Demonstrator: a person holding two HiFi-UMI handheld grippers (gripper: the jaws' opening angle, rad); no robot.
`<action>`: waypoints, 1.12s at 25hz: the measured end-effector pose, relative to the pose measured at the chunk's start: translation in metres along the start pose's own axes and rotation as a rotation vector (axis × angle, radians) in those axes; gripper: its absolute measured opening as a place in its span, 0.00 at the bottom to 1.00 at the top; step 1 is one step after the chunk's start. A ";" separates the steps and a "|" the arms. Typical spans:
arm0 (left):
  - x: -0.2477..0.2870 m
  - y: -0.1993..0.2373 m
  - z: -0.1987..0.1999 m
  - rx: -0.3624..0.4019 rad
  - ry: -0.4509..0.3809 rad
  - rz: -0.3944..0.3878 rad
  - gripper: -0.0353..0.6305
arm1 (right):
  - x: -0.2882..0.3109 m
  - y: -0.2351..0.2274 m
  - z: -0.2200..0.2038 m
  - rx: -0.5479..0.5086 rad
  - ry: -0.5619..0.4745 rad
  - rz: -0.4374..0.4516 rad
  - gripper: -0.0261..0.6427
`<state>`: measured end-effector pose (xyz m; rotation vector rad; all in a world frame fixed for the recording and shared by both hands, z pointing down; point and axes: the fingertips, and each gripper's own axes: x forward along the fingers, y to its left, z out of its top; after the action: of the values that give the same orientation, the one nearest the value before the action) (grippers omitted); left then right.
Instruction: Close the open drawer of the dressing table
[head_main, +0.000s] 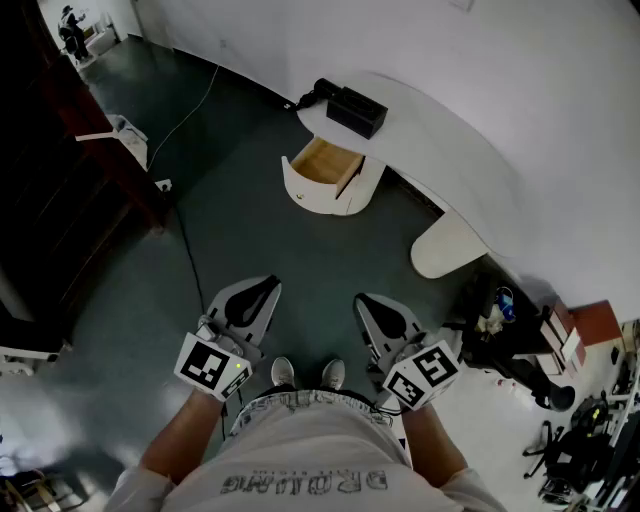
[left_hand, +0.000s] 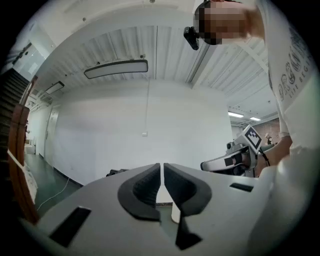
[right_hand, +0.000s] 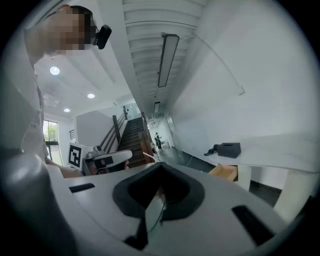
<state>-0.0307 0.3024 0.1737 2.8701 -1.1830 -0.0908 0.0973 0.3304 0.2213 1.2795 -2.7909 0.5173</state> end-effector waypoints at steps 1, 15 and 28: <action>0.001 0.001 0.001 0.001 -0.001 0.000 0.11 | 0.001 0.000 0.001 -0.001 0.000 0.001 0.05; -0.001 0.004 -0.003 -0.005 -0.002 0.005 0.11 | 0.007 0.004 0.001 -0.008 -0.014 0.001 0.05; 0.006 0.001 -0.004 0.003 -0.001 -0.002 0.11 | 0.007 -0.004 -0.001 0.007 -0.011 -0.004 0.05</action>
<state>-0.0268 0.2980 0.1776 2.8743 -1.1822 -0.0910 0.0953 0.3232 0.2243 1.2926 -2.7976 0.5219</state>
